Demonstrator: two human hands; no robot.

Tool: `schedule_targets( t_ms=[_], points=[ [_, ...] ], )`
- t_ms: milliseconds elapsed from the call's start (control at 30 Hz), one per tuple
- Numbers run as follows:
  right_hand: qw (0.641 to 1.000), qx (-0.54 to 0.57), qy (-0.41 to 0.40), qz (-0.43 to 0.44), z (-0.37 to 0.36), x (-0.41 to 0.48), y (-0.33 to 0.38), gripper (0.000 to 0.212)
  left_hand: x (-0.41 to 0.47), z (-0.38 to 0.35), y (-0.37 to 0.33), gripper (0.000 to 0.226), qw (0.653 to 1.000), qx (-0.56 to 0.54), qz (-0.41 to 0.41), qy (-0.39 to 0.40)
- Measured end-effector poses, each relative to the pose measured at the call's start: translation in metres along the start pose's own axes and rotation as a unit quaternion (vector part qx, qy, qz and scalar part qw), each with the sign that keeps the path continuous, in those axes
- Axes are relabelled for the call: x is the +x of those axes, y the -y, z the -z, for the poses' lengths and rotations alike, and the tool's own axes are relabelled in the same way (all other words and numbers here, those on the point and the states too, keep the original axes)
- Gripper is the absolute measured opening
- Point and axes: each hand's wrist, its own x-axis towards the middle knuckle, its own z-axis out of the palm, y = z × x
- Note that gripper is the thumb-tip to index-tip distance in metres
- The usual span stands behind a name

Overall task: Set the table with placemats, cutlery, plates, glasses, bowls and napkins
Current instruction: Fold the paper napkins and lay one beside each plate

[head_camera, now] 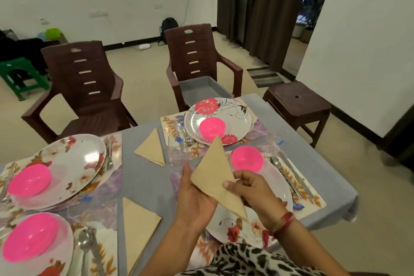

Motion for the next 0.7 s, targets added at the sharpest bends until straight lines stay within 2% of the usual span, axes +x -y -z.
schedule_targets(
  t_ms=[100, 133, 233, 333, 367, 433, 500, 533, 600, 633, 700],
  points=[
    [1.000, -0.017, -0.015, 0.009, -0.002, 0.001, 0.004, 0.025, 0.003, 0.002, -0.005, 0.038, 0.998, 0.062, -0.020, 0.004],
    [1.000, -0.016, -0.001, 0.009, -0.001, 0.000, 0.005, 0.024, 0.006, 0.005, -0.005, 0.038, 0.997, 0.071, -0.014, 0.010],
    [0.999, 0.042, 0.035, -0.001, 0.001, -0.006, 0.006, 0.026, 0.007, 0.010, -0.003, 0.043, 0.996, 0.080, 0.017, 0.045],
    [0.996, 0.080, -0.025, 0.027, 0.005, -0.009, 0.001, 0.035, 0.005, 0.009, 0.006, 0.045, 0.992, 0.072, 0.049, 0.086],
    [0.994, 0.096, -0.038, 0.039, 0.007, -0.011, 0.001, 0.041, 0.005, 0.008, 0.009, 0.050, 0.992, 0.067, 0.052, 0.095],
    [0.988, 0.136, -0.038, 0.056, 0.018, -0.013, 0.003, 0.053, 0.011, 0.005, 0.014, 0.076, 0.992, 0.055, 0.045, 0.106],
    [0.983, 0.168, -0.033, 0.058, 0.034, -0.016, 0.011, 0.039, 0.023, 0.005, 0.018, 0.084, 0.994, 0.021, 0.049, 0.094],
    [0.981, 0.182, -0.030, 0.058, 0.043, -0.016, 0.016, 0.032, 0.028, 0.005, 0.020, 0.076, 0.995, 0.016, 0.052, 0.081],
    [0.977, 0.202, -0.029, 0.053, 0.063, -0.015, 0.024, 0.034, 0.036, 0.004, 0.024, 0.060, 0.996, 0.030, 0.060, 0.059],
    [0.976, 0.211, -0.036, 0.049, 0.073, -0.012, 0.027, 0.035, 0.040, 0.003, 0.024, 0.064, 0.996, 0.031, 0.062, 0.053],
    [0.972, 0.217, -0.075, 0.047, 0.098, -0.005, 0.038, 0.032, 0.049, -0.001, 0.023, 0.089, 0.996, 0.010, 0.058, 0.062]
  ],
)
